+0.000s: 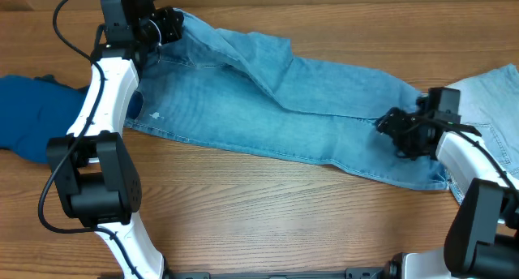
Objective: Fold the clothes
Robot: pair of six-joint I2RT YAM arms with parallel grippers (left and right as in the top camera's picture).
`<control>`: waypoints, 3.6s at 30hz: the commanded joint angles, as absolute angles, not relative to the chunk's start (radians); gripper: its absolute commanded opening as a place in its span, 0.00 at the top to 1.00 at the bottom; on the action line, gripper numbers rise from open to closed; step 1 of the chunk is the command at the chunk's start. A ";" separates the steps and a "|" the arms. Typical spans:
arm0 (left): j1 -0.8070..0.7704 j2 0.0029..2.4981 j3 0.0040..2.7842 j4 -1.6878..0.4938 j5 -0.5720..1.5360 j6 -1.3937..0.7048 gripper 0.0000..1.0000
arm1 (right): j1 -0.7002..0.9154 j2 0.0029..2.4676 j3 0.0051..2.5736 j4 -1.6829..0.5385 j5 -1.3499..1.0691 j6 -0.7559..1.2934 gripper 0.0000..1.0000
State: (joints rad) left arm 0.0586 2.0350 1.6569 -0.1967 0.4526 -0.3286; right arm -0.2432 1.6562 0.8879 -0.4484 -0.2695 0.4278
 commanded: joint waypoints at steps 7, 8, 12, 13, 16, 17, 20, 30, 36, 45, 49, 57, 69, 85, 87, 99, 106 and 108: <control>0.053 2.032 1.699 -0.242 0.472 -0.290 0.96 | -0.313 1.833 0.901 -0.172 -0.361 0.520 0.29; 0.052 2.032 1.699 -0.243 0.471 -0.290 0.96 | -0.314 1.841 0.901 -0.149 -0.361 0.530 0.30; 0.053 2.032 1.699 -0.256 0.471 -0.290 0.96 | -0.315 1.846 0.901 -0.081 -0.361 0.528 0.54; 0.053 2.032 1.699 -0.262 0.469 -0.287 0.96 | -0.317 1.846 0.904 -0.081 -0.366 0.528 0.68; 0.053 2.030 1.703 -0.266 0.472 -0.287 0.96 | -0.316 1.829 0.947 -0.152 -0.459 0.490 0.81; 0.054 2.026 1.707 -0.270 0.472 -0.282 0.96 | -0.316 1.813 0.969 -0.207 -0.453 0.476 0.92; 0.067 1.998 1.717 -0.317 0.469 -0.239 0.96 | -0.316 1.729 1.058 -0.435 -0.391 0.361 0.96; 0.087 1.721 1.717 -0.489 0.398 -0.100 0.96 | -0.316 1.390 1.122 -0.771 -0.304 0.314 0.96; 0.085 1.568 1.717 -0.694 0.313 -0.017 0.95 | -0.316 1.267 1.130 -0.842 -0.276 0.314 0.96; 0.085 1.702 1.717 -0.758 0.203 0.057 0.59 | -0.316 1.324 1.131 -0.591 -0.049 0.257 0.96; 0.085 1.780 1.717 -0.797 0.249 0.045 0.49 | -0.316 1.429 1.130 -0.617 -0.072 0.257 0.96; 0.084 1.898 1.717 -0.907 0.263 0.045 0.41 | -0.316 1.489 1.129 -0.722 -0.042 0.261 0.96; 0.148 2.002 1.717 -0.748 0.240 -0.038 0.36 | -0.316 1.489 1.129 -0.762 -0.046 0.261 0.74; 0.259 2.211 1.716 -0.902 0.079 -0.181 0.43 | -0.316 1.489 1.129 -0.815 -0.046 0.261 0.12; 0.259 2.214 1.717 -0.840 0.088 -0.181 0.44 | -0.316 1.489 1.129 -0.819 -0.045 0.260 0.12; 0.260 1.934 1.873 -0.781 0.260 -0.178 0.96 | -0.316 1.489 1.129 -0.817 -0.042 0.257 0.16; 0.260 1.784 1.882 -0.791 0.260 -0.176 0.96 | -0.319 1.489 1.124 -0.816 -0.042 0.258 0.19; 0.260 1.784 1.882 -0.808 0.260 -0.176 0.96 | -0.351 1.513 1.123 -0.848 -0.046 0.289 0.19</control>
State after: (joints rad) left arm 0.2520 1.7992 1.8668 -0.8051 0.2623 -0.1780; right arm -0.3183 1.4971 1.1152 -0.8242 -0.0486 0.2611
